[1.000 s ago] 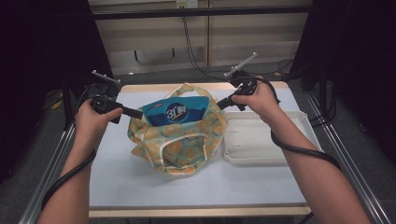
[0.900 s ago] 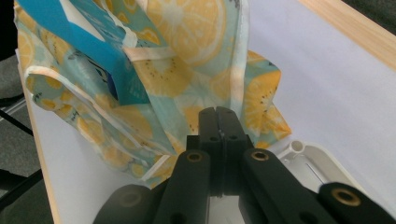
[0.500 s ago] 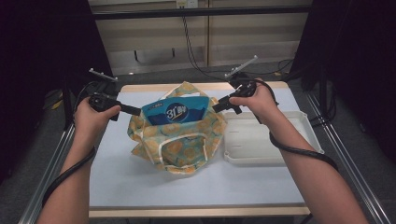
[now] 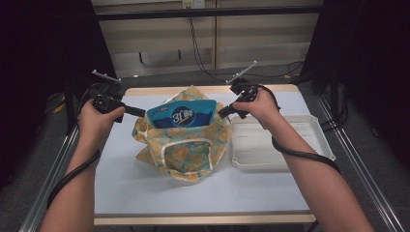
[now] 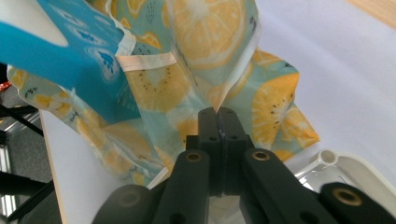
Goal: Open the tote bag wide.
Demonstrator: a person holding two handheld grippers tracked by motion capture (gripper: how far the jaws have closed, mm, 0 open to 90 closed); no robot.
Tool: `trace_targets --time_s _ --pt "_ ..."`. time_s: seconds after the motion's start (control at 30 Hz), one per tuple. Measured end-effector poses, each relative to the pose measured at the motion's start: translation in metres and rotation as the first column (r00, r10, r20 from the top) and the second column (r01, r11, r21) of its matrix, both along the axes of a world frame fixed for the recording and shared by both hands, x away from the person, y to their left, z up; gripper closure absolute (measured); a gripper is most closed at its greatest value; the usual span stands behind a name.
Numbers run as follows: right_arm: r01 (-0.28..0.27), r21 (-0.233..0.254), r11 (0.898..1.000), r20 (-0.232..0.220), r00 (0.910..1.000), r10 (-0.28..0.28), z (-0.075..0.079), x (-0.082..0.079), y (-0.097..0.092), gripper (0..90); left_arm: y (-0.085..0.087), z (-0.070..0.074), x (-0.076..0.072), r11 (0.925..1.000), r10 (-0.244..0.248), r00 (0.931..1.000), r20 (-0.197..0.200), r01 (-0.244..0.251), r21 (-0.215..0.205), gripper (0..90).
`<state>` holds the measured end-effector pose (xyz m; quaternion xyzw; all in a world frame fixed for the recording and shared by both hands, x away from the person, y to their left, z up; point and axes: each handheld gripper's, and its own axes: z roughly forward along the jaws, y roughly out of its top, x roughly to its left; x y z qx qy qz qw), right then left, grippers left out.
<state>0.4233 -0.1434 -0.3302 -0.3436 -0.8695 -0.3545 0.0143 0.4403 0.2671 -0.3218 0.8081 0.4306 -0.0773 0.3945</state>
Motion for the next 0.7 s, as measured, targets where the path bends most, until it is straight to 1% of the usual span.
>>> trace_targets --time_s 0.03,0.07,0.1,0.13,0.17,0.2,0.23,0.27,0.3,0.33,0.37,0.4,0.47,0.5,0.53,0.57,0.6,0.67,0.7 --pt "0.009 -0.004 1.000 -0.006 0.9999 -0.009 0.001 0.000 0.000 90.0 0.000 0.000 0.000 0.9999 -0.005 1.0000 0.001 0.005 0.009 90.0" --pt "0.012 -0.006 1.000 0.001 0.9999 -0.012 0.001 0.000 0.000 90.0 0.000 -0.001 0.001 0.9998 -0.017 0.9999 -0.004 0.017 0.005 90.0" --pt "0.013 -0.008 1.000 0.012 0.9998 -0.013 0.001 0.001 -0.001 90.0 -0.002 -0.001 0.002 0.9998 0.000 1.0000 0.009 0.000 0.019 90.0" --pt "0.032 -0.007 0.999 0.015 0.9994 -0.032 0.002 0.002 -0.001 90.0 -0.004 -0.001 0.002 0.9998 0.008 1.0000 0.003 -0.008 0.017 90.0" --pt "0.049 -0.009 0.999 0.017 0.9987 -0.049 0.003 0.003 -0.001 90.0 -0.003 -0.001 0.004 0.9994 -0.006 0.9999 0.012 0.006 0.033 90.0" --pt "0.055 -0.009 0.998 0.018 0.9983 -0.055 0.003 0.005 -0.002 90.0 -0.005 -0.002 0.005 0.9997 -0.009 0.9999 0.005 0.009 0.022 90.0" --pt "0.063 -0.004 0.998 0.020 0.9978 -0.063 0.004 0.006 -0.002 90.0 -0.006 -0.002 0.006 0.9996 0.002 0.9999 0.014 -0.002 0.028 90.0" --pt "0.066 -0.004 0.998 0.024 0.9975 -0.066 0.005 0.008 -0.003 90.0 -0.007 -0.002 0.007 0.9994 -0.004 0.9998 0.018 0.003 0.035 90.0" --pt "0.073 -0.009 0.997 0.025 0.9971 -0.073 0.005 0.009 -0.003 90.0 -0.008 -0.003 0.008 0.9998 0.006 0.9999 0.013 -0.006 0.022 90.0" --pt "0.079 -0.013 0.997 0.025 0.9966 -0.079 0.005 0.010 -0.003 90.0 -0.008 -0.004 0.010 0.9991 -0.009 0.9998 0.017 0.008 0.042 90.0" --pt "0.088 -0.014 0.996 0.025 0.9958 -0.088 0.004 0.011 -0.003 90.0 -0.010 -0.005 0.011 0.9994 0.006 0.9999 0.013 -0.006 0.033 90.0" --pt "0.097 -0.009 0.995 0.025 0.9950 -0.096 0.004 0.012 -0.004 90.0 -0.011 -0.007 0.013 0.9995 0.003 0.9999 0.015 -0.003 0.033 90.0" --pt "0.111 -0.006 0.994 0.035 0.9932 -0.111 0.004 0.014 -0.005 90.0 -0.012 -0.008 0.015 0.9993 0.012 0.9997 0.023 -0.012 0.035 90.0" --pt "0.119 -0.002 0.993 0.027 0.9925 -0.119 0.004 0.015 -0.005 90.0 -0.012 -0.009 0.016 0.9995 0.012 0.9997 0.023 -0.013 0.029 90.0" --pt "0.120 -0.001 0.993 0.030 0.9924 -0.120 0.004 0.016 -0.005 90.0 -0.012 -0.010 0.018 0.9994 0.014 0.9995 0.028 -0.015 0.032 90.0" --pt "0.121 -0.003 0.993 0.043 0.9917 -0.121 0.004 0.018 -0.005 90.0 -0.013 -0.011 0.018 0.9992 0.024 0.9996 0.016 -0.025 0.030 90.0" --pt "0.127 -0.011 0.992 0.031 0.9915 -0.126 0.004 0.018 -0.004 90.0 -0.013 -0.013 0.019 0.9991 0.026 0.9995 0.018 -0.027 0.033 90.0" --pt "0.132 -0.023 0.991 0.027 0.9909 -0.132 0.003 0.019 -0.003 90.0 -0.012 -0.016 0.022 0.9993 0.022 0.9996 0.017 -0.022 0.030 90.0" --pt "0.130 -0.031 0.991 0.017 0.9914 -0.130 0.003 0.020 -0.001 90.0 -0.012 -0.017 0.022 0.9991 0.030 0.9994 0.019 -0.030 0.029 90.0"
